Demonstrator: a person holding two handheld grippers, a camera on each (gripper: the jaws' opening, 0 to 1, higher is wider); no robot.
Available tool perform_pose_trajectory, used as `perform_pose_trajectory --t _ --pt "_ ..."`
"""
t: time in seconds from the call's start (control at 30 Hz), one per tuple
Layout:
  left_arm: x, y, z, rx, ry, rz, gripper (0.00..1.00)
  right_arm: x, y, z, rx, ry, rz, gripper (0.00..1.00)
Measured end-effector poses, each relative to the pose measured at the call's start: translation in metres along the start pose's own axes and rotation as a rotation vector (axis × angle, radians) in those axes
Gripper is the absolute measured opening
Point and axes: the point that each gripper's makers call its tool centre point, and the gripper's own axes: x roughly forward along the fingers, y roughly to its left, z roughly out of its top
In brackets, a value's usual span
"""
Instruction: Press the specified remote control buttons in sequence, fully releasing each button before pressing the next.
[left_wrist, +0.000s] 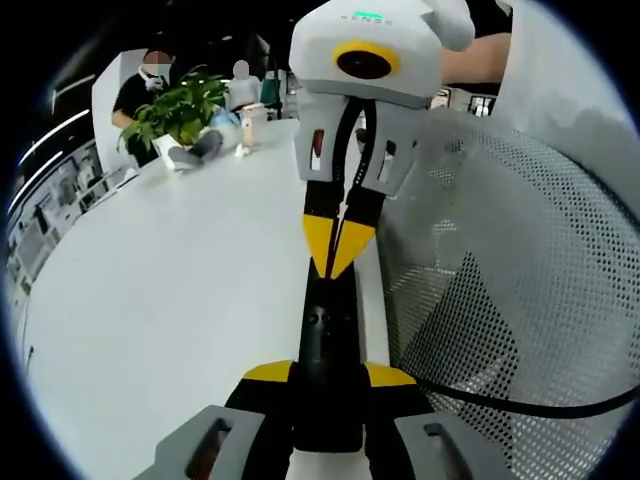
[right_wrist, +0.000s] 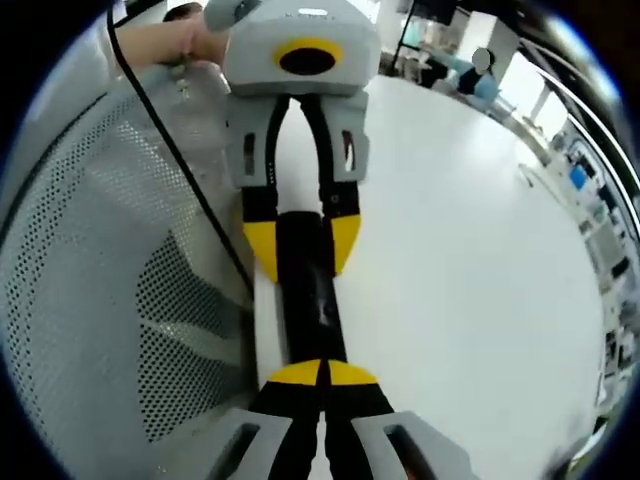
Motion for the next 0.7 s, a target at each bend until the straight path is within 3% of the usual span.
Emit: perform_pose_trajectory --t 0.3,0.4,0.7 --pt "0.0001 -0.0001 0.0003 -0.004 -0.001 0.000 0.24 -0.0056 0.0026 0.0053 0.009 -0.046 -0.020 0.00" --pt "0.0002 -0.0002 0.0003 -0.004 -0.002 0.000 0.24 -0.0029 0.0000 0.0043 0.029 -0.036 -0.012 0.07" --pt "0.0008 -0.0007 0.0010 0.000 -0.003 0.000 0.24 0.0030 0.0051 0.0057 -0.026 -0.014 0.008 0.05"
